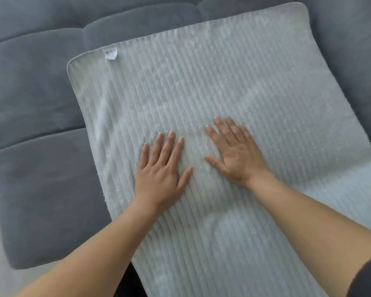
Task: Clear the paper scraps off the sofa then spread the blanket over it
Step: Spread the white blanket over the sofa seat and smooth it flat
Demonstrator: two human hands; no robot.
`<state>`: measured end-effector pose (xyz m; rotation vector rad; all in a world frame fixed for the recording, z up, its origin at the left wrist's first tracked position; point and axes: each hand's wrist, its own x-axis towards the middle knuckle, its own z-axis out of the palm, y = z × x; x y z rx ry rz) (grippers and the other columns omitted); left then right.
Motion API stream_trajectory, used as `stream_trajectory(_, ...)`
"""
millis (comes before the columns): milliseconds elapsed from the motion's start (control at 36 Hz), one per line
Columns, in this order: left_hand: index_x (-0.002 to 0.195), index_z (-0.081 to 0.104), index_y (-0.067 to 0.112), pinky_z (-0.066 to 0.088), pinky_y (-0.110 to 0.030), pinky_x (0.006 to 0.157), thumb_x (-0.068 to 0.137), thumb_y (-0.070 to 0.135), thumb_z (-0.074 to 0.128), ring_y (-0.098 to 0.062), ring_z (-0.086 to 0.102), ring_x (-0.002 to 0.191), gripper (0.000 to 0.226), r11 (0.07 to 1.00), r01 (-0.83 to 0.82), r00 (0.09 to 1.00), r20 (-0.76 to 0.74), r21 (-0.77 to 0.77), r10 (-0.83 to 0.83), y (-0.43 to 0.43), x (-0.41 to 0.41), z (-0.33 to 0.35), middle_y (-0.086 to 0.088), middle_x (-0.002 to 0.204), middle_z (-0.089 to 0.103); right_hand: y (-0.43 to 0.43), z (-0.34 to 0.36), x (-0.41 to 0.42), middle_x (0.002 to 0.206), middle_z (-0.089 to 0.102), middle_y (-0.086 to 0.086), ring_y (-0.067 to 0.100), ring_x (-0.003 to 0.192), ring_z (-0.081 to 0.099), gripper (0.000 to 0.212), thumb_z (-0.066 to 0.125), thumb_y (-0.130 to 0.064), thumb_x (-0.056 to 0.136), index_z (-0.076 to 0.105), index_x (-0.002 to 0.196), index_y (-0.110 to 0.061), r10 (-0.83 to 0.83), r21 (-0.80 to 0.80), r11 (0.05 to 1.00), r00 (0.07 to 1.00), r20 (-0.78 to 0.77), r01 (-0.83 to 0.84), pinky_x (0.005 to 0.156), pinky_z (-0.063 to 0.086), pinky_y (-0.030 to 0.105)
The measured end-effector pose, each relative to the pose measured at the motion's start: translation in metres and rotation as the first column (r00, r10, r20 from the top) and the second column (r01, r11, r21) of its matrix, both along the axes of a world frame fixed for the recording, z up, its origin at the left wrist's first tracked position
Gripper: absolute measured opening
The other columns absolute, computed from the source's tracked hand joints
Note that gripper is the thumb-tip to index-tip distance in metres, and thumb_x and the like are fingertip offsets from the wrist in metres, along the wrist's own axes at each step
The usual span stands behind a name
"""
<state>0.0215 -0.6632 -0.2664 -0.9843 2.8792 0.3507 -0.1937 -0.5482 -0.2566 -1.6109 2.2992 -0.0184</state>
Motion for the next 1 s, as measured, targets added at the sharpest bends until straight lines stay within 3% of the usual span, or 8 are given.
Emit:
stream_trajectory(194, 0.164, 0.002, 0.031, -0.004, -0.042, 0.127, 0.1, 0.07, 0.016, -0.014, -0.01, 0.157, 0.075, 0.981, -0.186, 0.979, 0.09, 0.056, 0.181, -0.068, 0.047, 0.013, 0.007, 0.172, 0.0, 0.0, -0.006, -0.005, 0.17, 0.014, 0.001, 0.023, 0.157, 0.006, 0.077, 0.022, -0.067, 0.098, 0.023, 0.161, -0.022, -0.102, -0.048, 0.994, 0.995, 0.002, 0.102, 0.126, 0.01, 0.05)
stream_trajectory(333, 0.164, 0.002, 0.022, -0.007, -0.044, 0.127, 0.102, 0.066, 0.014, -0.011, -0.017, 0.155, 0.077, 0.95, -0.288, 0.953, 0.135, 0.118, 0.272, -0.095, 0.068, 0.022, 0.001, 0.172, -0.003, -0.002, -0.007, 0.001, 0.17, 0.017, 0.005, 0.026, 0.157, 0.008, 0.076, 0.025, -0.063, 0.1, 0.025, 0.161, -0.018, -0.117, -0.042, 0.992, 0.993, -0.03, 0.116, 0.125, 0.01, 0.053)
stream_trajectory(445, 0.163, 0.011, 0.012, -0.01, -0.048, 0.126, 0.104, 0.049, 0.031, -0.021, -0.009, 0.158, 0.072, 0.973, -0.213, 0.977, 0.02, 0.088, 0.212, -0.079, 0.043, 0.032, -0.007, 0.171, 0.003, -0.013, -0.001, 0.013, 0.169, 0.018, 0.007, 0.026, 0.157, 0.008, 0.074, 0.026, -0.059, 0.1, 0.018, 0.16, -0.016, -0.164, -0.08, 0.984, 0.986, -0.017, 0.162, 0.126, 0.005, 0.05)
stream_trajectory(556, 0.163, 0.012, 0.017, -0.004, -0.042, 0.128, 0.105, 0.046, 0.032, -0.017, -0.01, 0.157, 0.068, 0.963, -0.04, 0.994, -0.086, 0.267, 0.065, -0.068, -0.021, 0.029, -0.002, 0.171, 0.001, -0.041, 0.003, 0.037, 0.168, 0.017, 0.007, 0.028, 0.157, 0.009, 0.074, 0.033, -0.055, 0.099, 0.022, 0.16, -0.015, -0.201, -0.134, 0.97, 0.979, 0.014, 0.201, 0.126, 0.008, 0.051)
stream_trajectory(639, 0.162, 0.019, 0.023, 0.001, -0.047, 0.127, 0.105, 0.049, 0.027, -0.015, -0.007, 0.157, 0.063, 0.957, 0.087, 0.996, -0.054, 0.275, -0.075, -0.08, -0.058, 0.02, 0.002, 0.171, 0.004, -0.065, 0.001, 0.051, 0.166, 0.026, 0.012, 0.032, 0.155, 0.017, 0.069, 0.033, -0.047, 0.099, 0.034, 0.157, -0.01, -0.233, -0.139, 0.963, 0.973, -0.005, 0.23, 0.122, 0.017, 0.058)
stream_trajectory(750, 0.162, 0.017, 0.033, -0.001, -0.044, 0.127, 0.105, 0.058, 0.024, -0.016, -0.005, 0.158, 0.064, 0.97, 0.184, 0.982, 0.005, 0.158, -0.187, -0.142, -0.053, 0.009, 0.004, 0.171, 0.006, -0.081, -0.005, 0.057, 0.168, 0.02, 0.009, 0.029, 0.157, 0.009, 0.07, 0.03, -0.051, 0.101, 0.026, 0.16, -0.014, -0.291, -0.109, 0.952, 0.956, -0.023, 0.287, 0.125, 0.007, 0.053)
stream_trajectory(861, 0.162, 0.004, 0.04, -0.004, -0.043, 0.127, 0.104, 0.065, 0.018, -0.015, -0.009, 0.157, 0.065, 0.983, 0.164, 0.984, 0.064, 0.079, -0.169, -0.209, -0.015, 0.004, 0.007, 0.171, 0.0, -0.079, -0.009, 0.058, 0.17, 0.012, 0.005, 0.025, 0.158, 0.001, 0.071, 0.023, -0.055, 0.103, 0.02, 0.162, -0.016, -0.301, -0.1, 0.949, 0.954, -0.017, 0.298, 0.126, 0.0, 0.05)
stream_trajectory(1000, 0.163, 0.009, 0.036, 0.004, -0.047, 0.127, 0.101, 0.07, 0.02, -0.019, 0.0, 0.158, 0.071, 0.992, 0.124, 0.983, 0.137, -0.01, -0.122, -0.266, 0.013, 0.009, 0.005, 0.171, 0.007, -0.077, -0.012, 0.056, 0.17, 0.015, 0.005, 0.026, 0.158, 0.005, 0.071, 0.02, -0.057, 0.103, 0.024, 0.161, -0.015, -0.302, -0.124, 0.946, 0.953, -0.001, 0.299, 0.126, 0.001, 0.05)
